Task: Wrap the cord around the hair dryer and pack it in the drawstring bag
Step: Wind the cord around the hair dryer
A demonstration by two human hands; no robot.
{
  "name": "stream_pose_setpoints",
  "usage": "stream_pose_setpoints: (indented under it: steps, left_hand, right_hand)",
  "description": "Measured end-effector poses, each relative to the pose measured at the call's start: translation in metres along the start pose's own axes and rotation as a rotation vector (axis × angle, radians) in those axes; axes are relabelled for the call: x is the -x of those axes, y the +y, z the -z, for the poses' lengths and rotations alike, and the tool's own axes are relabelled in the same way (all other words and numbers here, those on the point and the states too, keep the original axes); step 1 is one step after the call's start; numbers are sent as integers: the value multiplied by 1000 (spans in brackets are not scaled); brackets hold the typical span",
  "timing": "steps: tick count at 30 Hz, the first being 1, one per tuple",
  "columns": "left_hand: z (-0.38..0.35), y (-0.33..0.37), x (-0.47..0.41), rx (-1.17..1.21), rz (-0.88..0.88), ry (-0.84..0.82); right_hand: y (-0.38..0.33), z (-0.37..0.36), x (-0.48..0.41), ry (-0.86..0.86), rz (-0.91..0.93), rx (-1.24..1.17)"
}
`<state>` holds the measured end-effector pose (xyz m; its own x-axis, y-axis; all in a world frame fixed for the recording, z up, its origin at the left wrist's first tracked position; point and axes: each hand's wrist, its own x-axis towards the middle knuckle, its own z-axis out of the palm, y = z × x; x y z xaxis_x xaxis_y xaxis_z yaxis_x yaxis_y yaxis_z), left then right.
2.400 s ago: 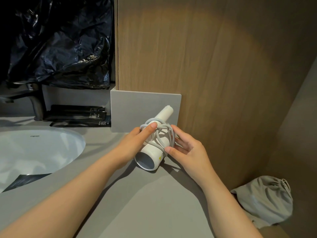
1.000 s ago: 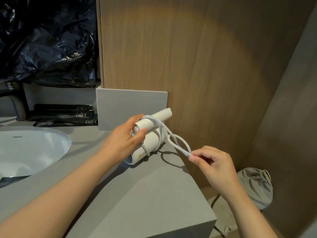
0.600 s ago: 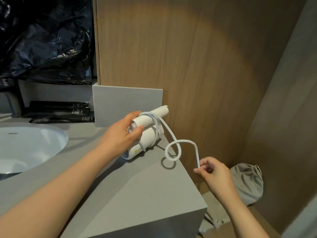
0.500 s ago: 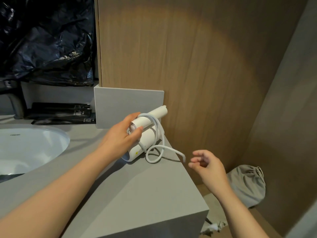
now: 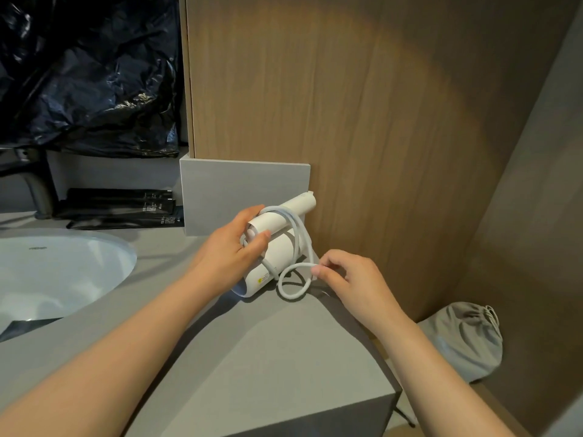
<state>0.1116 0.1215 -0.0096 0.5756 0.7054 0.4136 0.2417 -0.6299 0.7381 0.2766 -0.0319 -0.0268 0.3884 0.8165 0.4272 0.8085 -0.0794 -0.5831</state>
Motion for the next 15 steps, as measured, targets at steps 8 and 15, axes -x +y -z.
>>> stream_pose_setpoints:
  steps: [8,15]
  left_hand:
    - [1,6,1,20,20,22]
    - [-5,15,3,-89,34,42]
  right_hand:
    - [25,29,41,244,-45,-99]
    - [5,52,66,510,112,-145]
